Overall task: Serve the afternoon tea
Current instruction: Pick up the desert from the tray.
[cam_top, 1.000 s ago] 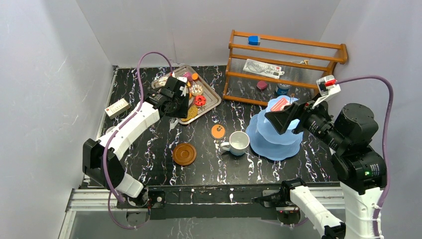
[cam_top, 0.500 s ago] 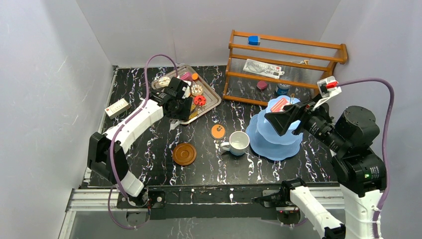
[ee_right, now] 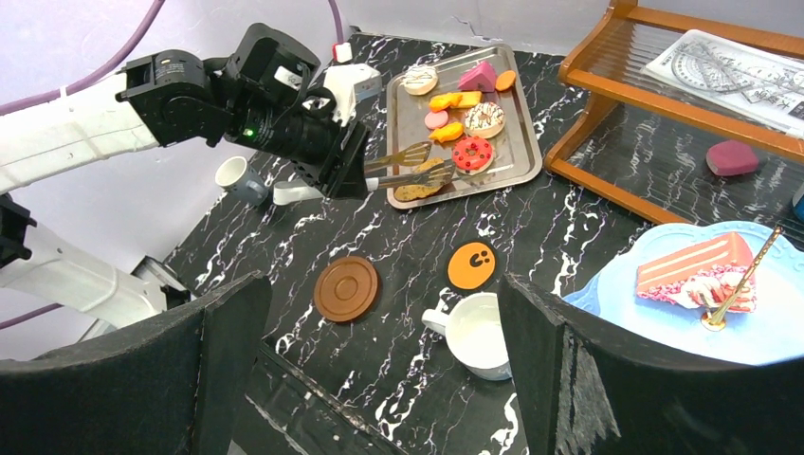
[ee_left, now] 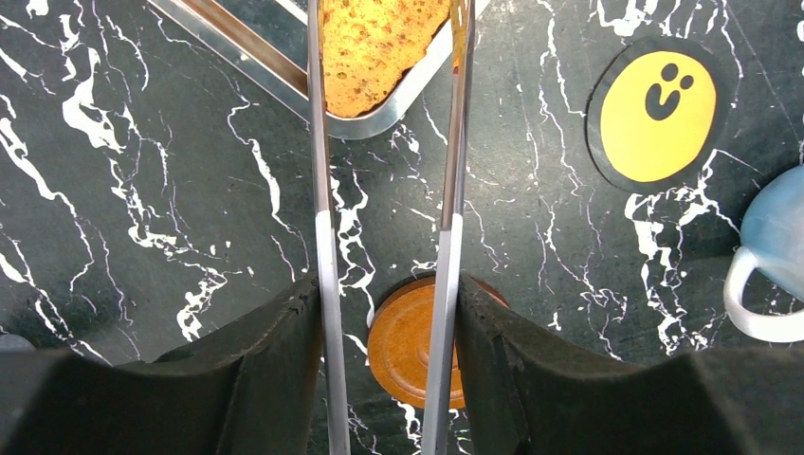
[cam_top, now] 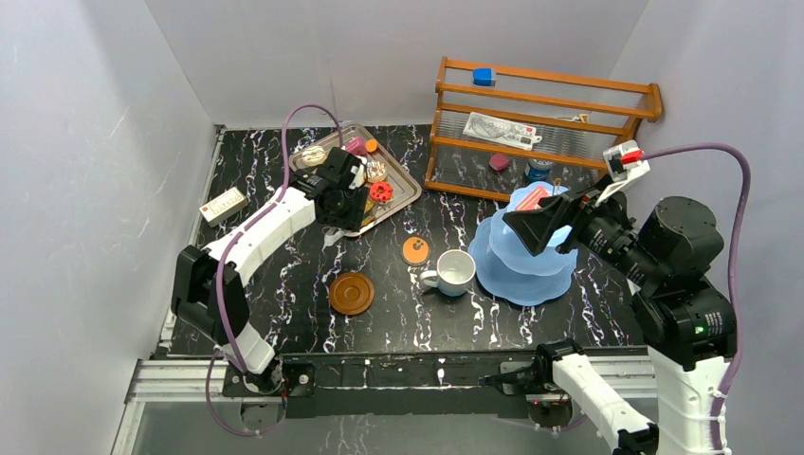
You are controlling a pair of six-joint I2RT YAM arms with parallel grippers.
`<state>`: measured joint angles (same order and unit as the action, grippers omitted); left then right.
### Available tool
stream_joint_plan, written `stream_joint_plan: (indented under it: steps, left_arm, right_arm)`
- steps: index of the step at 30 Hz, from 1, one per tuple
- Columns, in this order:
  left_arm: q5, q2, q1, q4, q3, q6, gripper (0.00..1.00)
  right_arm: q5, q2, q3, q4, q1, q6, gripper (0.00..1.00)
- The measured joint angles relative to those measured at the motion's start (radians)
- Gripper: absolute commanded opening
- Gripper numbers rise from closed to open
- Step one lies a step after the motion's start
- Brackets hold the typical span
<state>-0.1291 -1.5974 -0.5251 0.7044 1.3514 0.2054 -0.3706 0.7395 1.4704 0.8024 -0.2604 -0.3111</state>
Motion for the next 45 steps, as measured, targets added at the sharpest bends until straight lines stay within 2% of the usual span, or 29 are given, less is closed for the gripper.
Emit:
stream_joint_plan:
  steps: [8, 32, 36, 40, 45]
  left_arm:
    - [-0.023, -0.003, 0.000, 0.008, 0.000, -0.003, 0.45]
    - [-0.023, -0.003, 0.000, 0.001, -0.032, -0.003, 0.50]
    - [-0.019, -0.003, 0.006, 0.002, -0.032, -0.003, 0.46]
    - [-0.018, -0.003, 0.013, 0.009, -0.032, 0.006, 0.37]
    - [-0.021, -0.003, 0.013, 0.018, -0.029, 0.013, 0.36]
  right_arm:
    - [-0.008, 0.002, 0.000, -0.002, 0.000, 0.000, 0.99]
    - [0.002, 0.002, 0.045, 0.015, 0.000, 0.000, 0.99]
    - [0.003, 0.002, 0.048, 0.018, 0.000, -0.001, 0.99]
    - [0.005, 0.003, 0.048, 0.018, 0.000, -0.001, 0.99]
    - [0.005, 0.003, 0.048, 0.018, 0.000, -0.004, 0.99]
